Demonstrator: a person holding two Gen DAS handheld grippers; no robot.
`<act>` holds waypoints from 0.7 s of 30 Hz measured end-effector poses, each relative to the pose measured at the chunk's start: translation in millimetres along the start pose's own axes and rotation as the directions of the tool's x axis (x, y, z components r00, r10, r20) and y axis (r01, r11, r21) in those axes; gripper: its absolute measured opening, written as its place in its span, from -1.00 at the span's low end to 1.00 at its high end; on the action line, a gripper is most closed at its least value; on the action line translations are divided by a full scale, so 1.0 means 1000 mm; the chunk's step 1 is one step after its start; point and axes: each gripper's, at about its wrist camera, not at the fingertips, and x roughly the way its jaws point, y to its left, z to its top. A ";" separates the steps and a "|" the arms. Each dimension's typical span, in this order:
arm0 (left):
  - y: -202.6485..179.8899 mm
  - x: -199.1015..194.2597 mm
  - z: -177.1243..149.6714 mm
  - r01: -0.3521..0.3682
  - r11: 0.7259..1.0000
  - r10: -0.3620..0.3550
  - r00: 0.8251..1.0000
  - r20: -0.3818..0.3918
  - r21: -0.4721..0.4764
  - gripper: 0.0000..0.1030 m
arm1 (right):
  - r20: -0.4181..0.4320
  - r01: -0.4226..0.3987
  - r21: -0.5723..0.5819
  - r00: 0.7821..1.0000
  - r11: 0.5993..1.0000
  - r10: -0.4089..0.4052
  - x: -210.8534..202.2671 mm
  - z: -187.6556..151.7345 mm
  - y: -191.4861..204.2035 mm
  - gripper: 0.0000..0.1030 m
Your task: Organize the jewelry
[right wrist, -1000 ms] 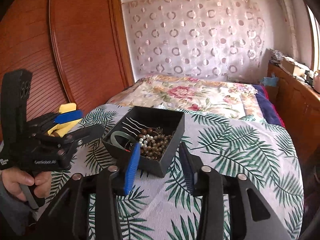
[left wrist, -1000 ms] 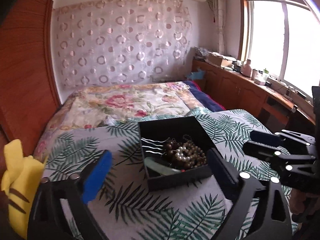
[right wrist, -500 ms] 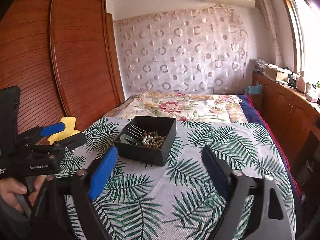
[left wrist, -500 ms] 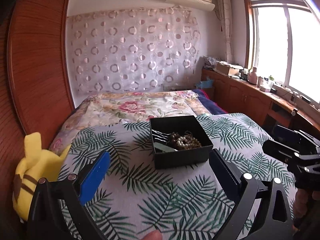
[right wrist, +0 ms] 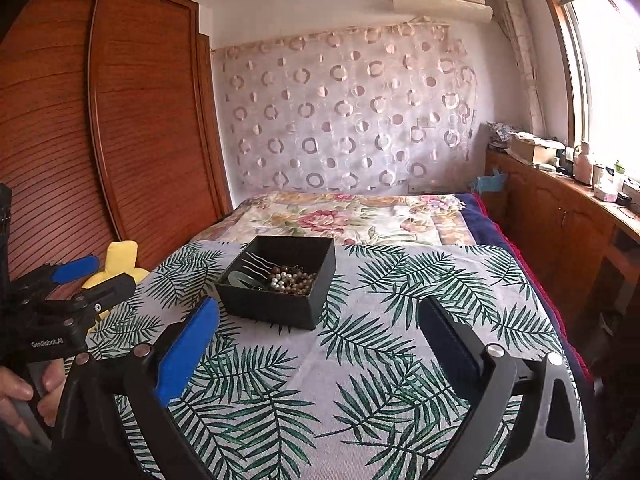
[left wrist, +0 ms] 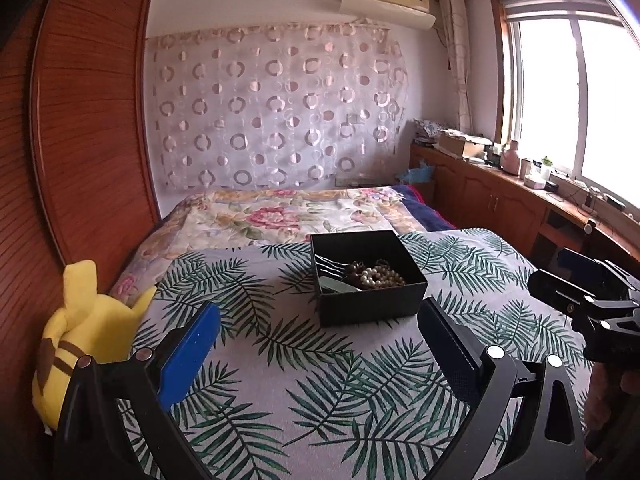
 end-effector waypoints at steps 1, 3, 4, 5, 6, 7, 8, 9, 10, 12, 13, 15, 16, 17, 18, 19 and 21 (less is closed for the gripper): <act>0.000 0.000 0.000 0.000 1.000 0.000 1.000 -0.002 -0.001 0.85 | 0.001 0.002 0.001 1.000 1.000 -0.002 0.000 0.000 0.000 0.95; 0.001 -0.001 -0.001 0.002 1.000 -0.002 1.000 -0.002 -0.005 0.85 | 0.002 0.005 0.002 1.000 1.000 -0.005 0.000 0.000 0.000 0.95; 0.000 -0.001 -0.001 0.000 1.000 0.000 1.000 -0.003 -0.004 0.85 | 0.002 0.005 0.001 1.000 1.000 -0.005 0.000 0.000 0.000 0.95; 0.000 -0.001 -0.002 0.000 1.000 0.000 1.000 -0.002 -0.004 0.85 | 0.003 0.008 0.001 1.000 1.000 -0.008 -0.001 -0.001 0.000 0.95; 0.000 -0.002 -0.002 0.000 1.000 0.000 1.000 -0.002 -0.004 0.85 | 0.004 0.011 0.001 1.000 1.000 -0.011 -0.001 -0.001 0.000 0.95; 0.001 -0.002 -0.002 0.000 1.000 0.000 1.000 -0.001 -0.004 0.85 | 0.005 0.011 0.002 1.000 1.000 -0.011 -0.001 -0.001 -0.001 0.95; 0.001 -0.001 -0.001 -0.001 1.000 0.001 1.000 -0.001 -0.004 0.85 | 0.006 0.013 0.002 1.000 1.000 -0.013 0.000 -0.001 -0.001 0.95; 0.002 -0.002 -0.002 -0.002 1.000 0.002 1.000 -0.001 -0.004 0.85 | 0.006 0.014 0.001 1.000 1.000 -0.014 -0.001 -0.001 -0.001 0.95; 0.002 -0.002 -0.002 -0.001 1.000 0.001 1.000 -0.001 -0.004 0.85 | 0.006 0.016 0.000 1.000 1.000 -0.016 0.000 -0.001 -0.001 0.95; 0.002 -0.002 -0.002 -0.002 1.000 0.002 1.000 0.000 -0.006 0.85 | 0.006 0.016 0.002 1.000 1.000 -0.016 -0.001 -0.001 -0.001 0.95; 0.002 -0.002 -0.002 0.001 1.000 -0.001 1.000 0.000 -0.007 0.85 | 0.006 0.017 0.001 1.000 1.000 -0.017 0.000 -0.001 -0.001 0.95; 0.002 -0.002 -0.002 -0.001 1.000 0.001 1.000 0.000 -0.004 0.85 | 0.006 0.016 0.001 1.000 1.000 -0.016 -0.001 -0.001 -0.001 0.95; 0.002 -0.002 -0.003 -0.003 1.000 0.003 1.000 -0.001 -0.003 0.85 | 0.006 0.016 0.002 1.000 1.000 -0.016 0.000 -0.001 -0.002 0.95; 0.002 -0.002 -0.003 -0.002 1.000 0.002 1.000 -0.002 -0.003 0.85 | 0.007 0.017 0.002 1.000 1.000 -0.017 -0.001 -0.001 -0.002 0.95; 0.002 -0.002 -0.003 -0.001 1.000 0.001 1.000 -0.003 -0.003 0.85 | 0.007 0.017 0.002 1.000 1.000 -0.017 -0.001 -0.001 -0.002 0.95; 0.003 -0.003 -0.003 -0.001 1.000 0.001 1.000 -0.002 -0.005 0.85 | 0.007 0.017 0.001 1.000 1.000 -0.017 -0.001 -0.001 -0.002 0.95; 0.003 -0.003 -0.003 -0.002 1.000 0.002 1.000 -0.002 -0.005 0.85 | 0.008 0.019 0.000 1.000 1.000 -0.019 -0.001 -0.001 -0.002 0.95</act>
